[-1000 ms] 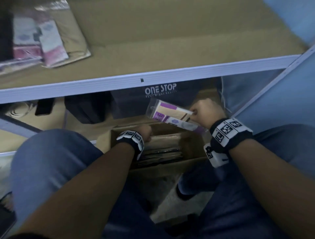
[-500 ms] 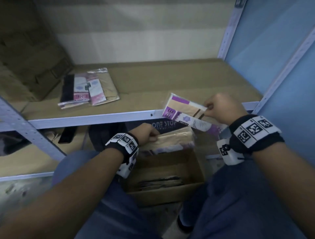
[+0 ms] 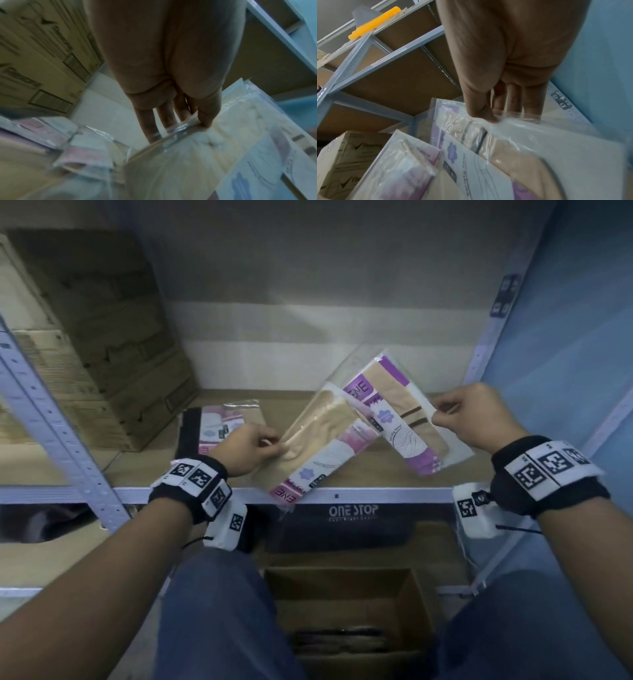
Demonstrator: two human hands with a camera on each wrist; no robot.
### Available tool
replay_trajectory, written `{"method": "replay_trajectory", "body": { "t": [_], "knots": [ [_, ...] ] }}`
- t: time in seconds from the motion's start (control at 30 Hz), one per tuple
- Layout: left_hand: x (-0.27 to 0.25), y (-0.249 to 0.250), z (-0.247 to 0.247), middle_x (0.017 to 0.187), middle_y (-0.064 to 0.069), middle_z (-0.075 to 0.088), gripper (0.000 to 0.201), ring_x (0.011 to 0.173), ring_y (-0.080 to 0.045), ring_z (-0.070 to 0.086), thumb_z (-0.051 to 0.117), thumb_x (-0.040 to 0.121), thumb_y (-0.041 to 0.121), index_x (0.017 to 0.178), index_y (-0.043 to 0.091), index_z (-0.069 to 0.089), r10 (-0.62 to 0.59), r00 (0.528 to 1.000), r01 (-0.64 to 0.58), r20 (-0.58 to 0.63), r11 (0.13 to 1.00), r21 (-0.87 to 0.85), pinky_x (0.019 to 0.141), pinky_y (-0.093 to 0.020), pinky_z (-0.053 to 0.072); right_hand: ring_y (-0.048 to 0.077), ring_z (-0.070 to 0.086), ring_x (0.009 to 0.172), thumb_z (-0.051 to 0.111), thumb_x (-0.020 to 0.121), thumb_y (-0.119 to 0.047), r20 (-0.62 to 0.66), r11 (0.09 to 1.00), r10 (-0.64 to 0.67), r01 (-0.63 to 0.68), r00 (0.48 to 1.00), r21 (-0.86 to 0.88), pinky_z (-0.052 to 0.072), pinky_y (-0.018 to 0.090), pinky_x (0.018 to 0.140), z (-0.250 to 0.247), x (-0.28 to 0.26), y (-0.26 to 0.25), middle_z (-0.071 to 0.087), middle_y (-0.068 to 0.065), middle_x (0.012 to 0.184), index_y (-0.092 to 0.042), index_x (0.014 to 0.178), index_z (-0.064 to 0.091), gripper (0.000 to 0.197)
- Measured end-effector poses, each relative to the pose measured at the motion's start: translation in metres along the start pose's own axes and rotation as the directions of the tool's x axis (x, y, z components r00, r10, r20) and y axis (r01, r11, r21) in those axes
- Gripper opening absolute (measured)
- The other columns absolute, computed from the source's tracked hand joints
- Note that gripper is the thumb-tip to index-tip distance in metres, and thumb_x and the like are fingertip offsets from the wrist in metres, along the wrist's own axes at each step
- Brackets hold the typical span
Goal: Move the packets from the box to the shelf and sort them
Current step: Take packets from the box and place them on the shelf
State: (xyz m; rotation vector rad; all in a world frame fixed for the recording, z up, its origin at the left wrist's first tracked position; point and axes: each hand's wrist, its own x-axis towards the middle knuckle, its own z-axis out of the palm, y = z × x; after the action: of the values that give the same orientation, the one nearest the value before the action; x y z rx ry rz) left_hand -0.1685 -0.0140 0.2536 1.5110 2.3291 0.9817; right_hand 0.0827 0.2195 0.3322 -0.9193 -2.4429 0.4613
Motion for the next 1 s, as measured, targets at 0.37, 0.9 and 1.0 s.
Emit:
{"method": "replay_trajectory", "body": {
  "t": [0.37, 0.9, 1.0],
  "knots": [
    [-0.011, -0.080, -0.055, 0.073, -0.013, 0.062, 0.027, 0.059, -0.018, 0.057, 0.058, 0.093, 0.019, 0.092, -0.007, 0.065, -0.446, 0.817, 0.293, -0.366, 0.867, -0.404, 0.055, -0.030, 0.050, 0.018, 0.058, 0.075, 0.064, 0.080, -0.001, 0.130, 0.949, 0.010, -0.050, 0.991, 0.310, 0.049, 0.030, 0.072, 0.110, 0.052, -0.093, 0.072, 0.019, 0.094, 0.003, 0.090, 0.072, 0.013],
    [0.019, -0.158, -0.074, 0.096, -0.016, 0.071, 0.033, 0.090, -0.030, 0.067, 0.060, 0.090, 0.029, 0.101, -0.001, 0.069, -0.698, 0.618, 0.585, -0.361, 0.715, -0.382, 0.071, -0.028, 0.048, 0.023, 0.061, 0.087, 0.062, 0.085, -0.010, 0.375, 0.870, 0.152, -0.303, 0.915, 0.388, 0.050, 0.034, 0.085, 0.260, 0.098, -0.144, 0.068, 0.012, 0.110, -0.014, 0.098, 0.067, 0.014],
    [0.021, -0.161, -0.071, 0.096, -0.015, 0.071, 0.030, 0.091, -0.030, 0.066, 0.062, 0.088, 0.030, 0.094, 0.002, 0.070, -0.699, 0.591, 0.642, -0.402, 0.710, -0.289, 0.068, -0.026, 0.043, 0.028, 0.064, 0.099, 0.059, 0.087, -0.010, 0.373, 0.898, 0.138, -0.274, 0.918, 0.344, 0.049, 0.032, 0.087, 0.268, 0.098, -0.146, 0.068, 0.011, 0.111, -0.011, 0.104, 0.068, 0.019]
  ]
}}
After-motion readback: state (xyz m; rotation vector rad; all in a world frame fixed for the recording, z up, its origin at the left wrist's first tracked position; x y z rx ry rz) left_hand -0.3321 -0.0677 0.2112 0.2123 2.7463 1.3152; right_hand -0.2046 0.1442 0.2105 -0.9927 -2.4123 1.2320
